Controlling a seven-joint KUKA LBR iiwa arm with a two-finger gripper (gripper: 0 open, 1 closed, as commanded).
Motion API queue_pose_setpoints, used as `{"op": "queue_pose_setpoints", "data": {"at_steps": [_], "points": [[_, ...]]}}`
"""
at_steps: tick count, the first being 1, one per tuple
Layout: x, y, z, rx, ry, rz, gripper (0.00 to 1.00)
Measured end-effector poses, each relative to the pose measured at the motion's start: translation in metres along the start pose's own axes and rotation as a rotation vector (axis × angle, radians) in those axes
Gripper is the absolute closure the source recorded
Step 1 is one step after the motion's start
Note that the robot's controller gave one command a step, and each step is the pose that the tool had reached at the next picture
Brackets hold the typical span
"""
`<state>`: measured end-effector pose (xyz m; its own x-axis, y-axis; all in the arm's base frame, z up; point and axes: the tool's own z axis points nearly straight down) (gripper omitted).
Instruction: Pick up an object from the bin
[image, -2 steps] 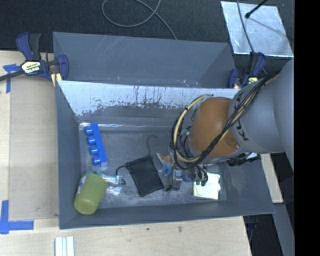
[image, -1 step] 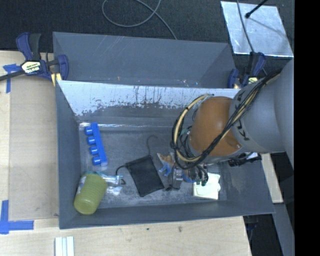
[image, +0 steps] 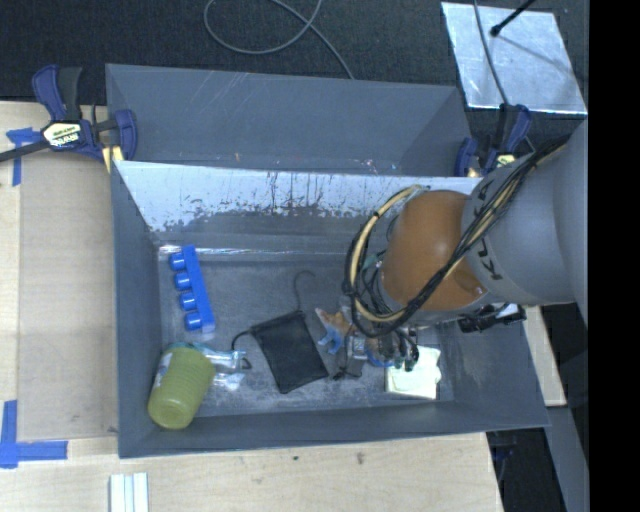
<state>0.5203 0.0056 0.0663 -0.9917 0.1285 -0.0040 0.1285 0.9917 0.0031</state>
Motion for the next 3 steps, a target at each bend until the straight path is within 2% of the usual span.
{"op": "queue_pose_setpoints", "data": {"at_steps": [2,3], "points": [[-0.003,0.000,-0.033,-0.001,-0.010,-0.002,1.00],[-0.001,0.000,-0.041,0.000,-0.004,-0.002,1.00]]}}
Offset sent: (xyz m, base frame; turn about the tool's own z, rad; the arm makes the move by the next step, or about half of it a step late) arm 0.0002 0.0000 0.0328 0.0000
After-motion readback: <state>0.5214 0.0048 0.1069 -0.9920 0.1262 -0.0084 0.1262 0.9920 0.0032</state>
